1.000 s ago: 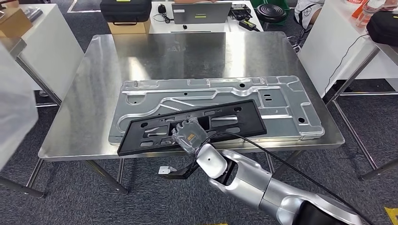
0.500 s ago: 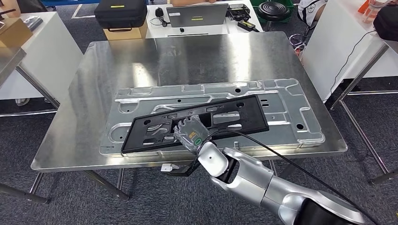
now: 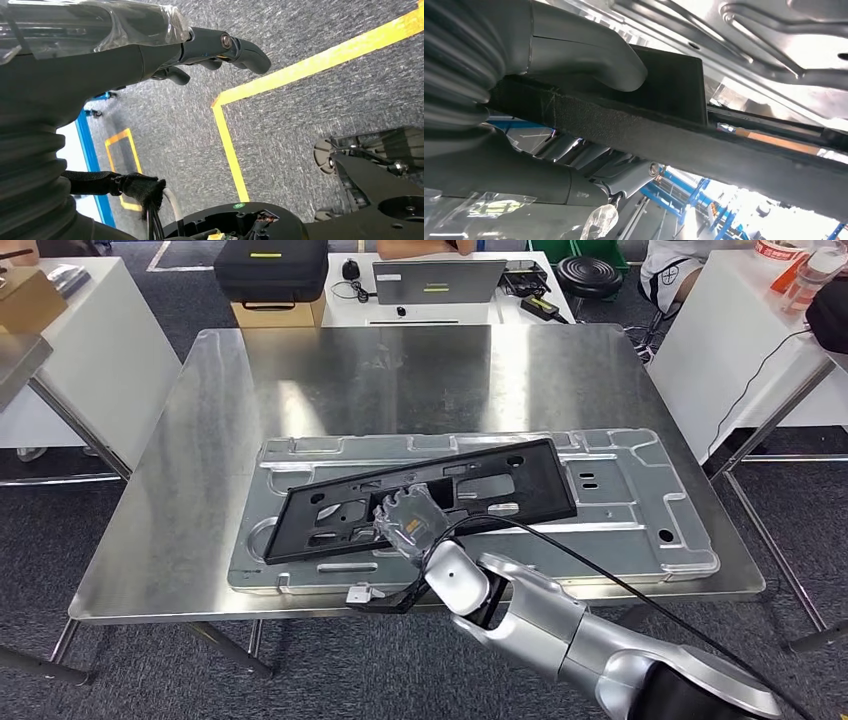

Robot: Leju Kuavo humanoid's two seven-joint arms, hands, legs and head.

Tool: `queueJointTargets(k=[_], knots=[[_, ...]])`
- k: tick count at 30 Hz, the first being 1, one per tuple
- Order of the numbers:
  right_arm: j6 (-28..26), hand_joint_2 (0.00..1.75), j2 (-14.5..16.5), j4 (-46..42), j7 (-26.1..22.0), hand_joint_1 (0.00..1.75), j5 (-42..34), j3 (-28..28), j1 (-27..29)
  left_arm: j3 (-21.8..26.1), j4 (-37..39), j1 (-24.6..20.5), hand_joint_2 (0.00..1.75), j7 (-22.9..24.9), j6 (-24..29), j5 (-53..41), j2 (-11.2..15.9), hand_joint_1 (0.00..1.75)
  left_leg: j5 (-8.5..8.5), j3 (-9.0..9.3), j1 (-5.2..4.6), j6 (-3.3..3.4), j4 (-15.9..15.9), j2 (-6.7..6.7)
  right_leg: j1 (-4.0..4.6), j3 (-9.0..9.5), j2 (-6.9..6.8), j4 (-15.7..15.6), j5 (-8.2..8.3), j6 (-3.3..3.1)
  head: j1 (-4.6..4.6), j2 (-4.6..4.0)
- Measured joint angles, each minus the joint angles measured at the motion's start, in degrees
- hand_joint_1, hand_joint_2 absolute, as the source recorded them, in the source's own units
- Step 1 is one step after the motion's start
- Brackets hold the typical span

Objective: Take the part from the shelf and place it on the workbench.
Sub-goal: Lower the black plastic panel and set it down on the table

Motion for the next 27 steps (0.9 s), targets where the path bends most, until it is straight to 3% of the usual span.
queueJointTargets(k=[1,2,4,6,9,11,14,15,16,17,19,20,21,25,27], knots=[[0.0,1.75,-0.1,0.0,0.0,1.75,0.0,0.0,0.1,0.0,0.0,0.1,1.75,0.0,0.0,0.0,0.0,0.0,-0.34,0.45,-0.02,-0.04,0.0,-0.09,0.0,-0.49,0.0,-0.5,1.49,-0.06,0.01,0.0],[0.0,1.75,-0.2,0.0,0.0,1.75,0.0,0.0,0.1,0.0,0.0,0.1,1.75,0.0,0.0,0.0,0.0,0.0,-0.73,1.03,-0.04,-0.14,0.0,-0.18,0.01,0.18,0.0,-3.2,4.02,-0.19,0.02,0.0],[0.0,1.75,-0.2,0.0,0.0,1.75,0.0,0.0,0.1,0.0,0.0,0.1,1.75,0.0,0.0,0.0,0.0,0.0,-1.62,2.08,-0.19,-0.55,0.1,-0.35,0.14,3.28,0.01,-11.6,9.01,-0.63,0.02,0.0],[0.0,1.75,-0.2,0.0,0.0,1.75,0.0,0.0,0.0,0.0,0.0,0.0,1.75,0.0,0.0,0.0,-0.1,0.0,-2.26,2.47,-0.38,-1.05,0.1,-0.41,0.3,5.23,0.09,-16.4,10.56,-1.13,0.01,0.0],[0.0,1.75,-0.2,0.0,0.1,1.75,0.0,0.0,0.0,0.0,0.0,0.0,1.75,0.0,0.0,0.0,0.0,0.0,-2.8,2.52,-0.36,-1.92,0.1,-0.37,0.3,5.62,0.17,-17.2,9.93,-1.95,0.01,0.0],[0.0,1.75,-0.2,0.0,0.2,1.75,0.1,0.0,-0.1,0.0,0.0,0.0,1.75,0.0,0.1,0.0,0.1,0.0,-4.35,1.17,-0.23,-2.75,3.2,-0.23,-0.04,6.12,0.15,-17.4,9.67,-2.55,-0.09,0.0],[0.0,1.75,-0.2,0.0,0.2,1.75,0.1,0.0,0.0,0.0,0.0,-0.2,1.75,0.0,0.1,0.0,0.1,0.0,-8.43,-5.53,0.19,-3.77,14.9,-0.1,-0.14,6.65,0.12,-17.4,9.06,-3.07,-0.2,0.0],[0.0,1.75,-0.2,0.0,0.2,1.75,0.1,0.0,0.0,0.0,0.0,-0.2,1.75,0.0,0.1,0.0,0.1,0.0,-8.6,-7.41,0.32,-3.97,17.5,-0.07,-0.14,6.91,0.12,-17.4,8.79,-3.08,-0.2,0.0],[0.0,1.75,-0.2,0.0,0.2,1.75,0.1,0.0,0.1,0.0,0.0,-0.2,1.75,0.0,0.1,0.0,0.2,0.0,-7.52,-8.15,0.44,-4.1,17.7,-0.03,-0.15,7.32,0.14,-17.4,8.48,-3.01,-0.2,0.0],[0.0,1.75,-0.2,0.0,0.2,1.75,0.1,0.0,0.2,0.1,0.0,-0.3,1.75,0.0,0.1,0.0,0.2,0.0,-5.28,-7.64,0.54,-4.15,15.4,0.01,-0.16,7.86,0.16,-17.4,8.11,-2.9,-0.21,0.0],[0.0,1.75,-0.2,0.0,0.2,1.75,0.1,0.0,0.2,0.1,0.0,-0.2,1.75,0.1,0.1,0.0,0.2,0.0,-0.16,-4.43,0.56,-3.97,7.0,0.13,-0.08,9.04,0.21,-17.4,7.31,-2.51,-0.21,0.0],[0.0,1.75,-0.2,0.0,0.2,1.75,0.1,0.0,0.1,0.1,0.0,-0.2,1.75,0.1,0.1,0.0,0.2,0.0,1.15,-2.97,0.44,-3.64,3.4,0.17,0.03,9.35,0.24,-17.4,6.97,-2.24,-0.21,0.0],[0.0,1.75,-0.2,0.0,0.2,1.75,0.1,0.0,0.1,0.1,0.0,-0.1,1.75,0.1,0.1,0.0,0.2,0.0,1.56,-2.11,0.27,-3.26,1.4,0.21,0.13,9.48,0.25,-17.5,6.74,-1.94,-0.2,0.0],[0.0,1.75,-0.2,0.0,0.2,1.75,0.0,0.0,0.0,0.1,0.0,0.0,1.75,0.1,0.1,0.0,0.2,0.0,0.81,-1.27,0.23,-1.67,0.2,0.12,0.1,9.49,0.17,-17.1,5.81,-0.71,-0.13,0.0],[0.0,1.75,-0.2,0.0,0.2,1.75,0.0,0.0,-0.1,0.1,0.0,-0.1,1.75,0.1,0.1,0.0,0.2,0.0,0.57,-0.63,0.43,-0.99,-0.1,0.1,0.02,7.28,0.06,-12.1,3.4,-0.35,-0.05,0.0]])
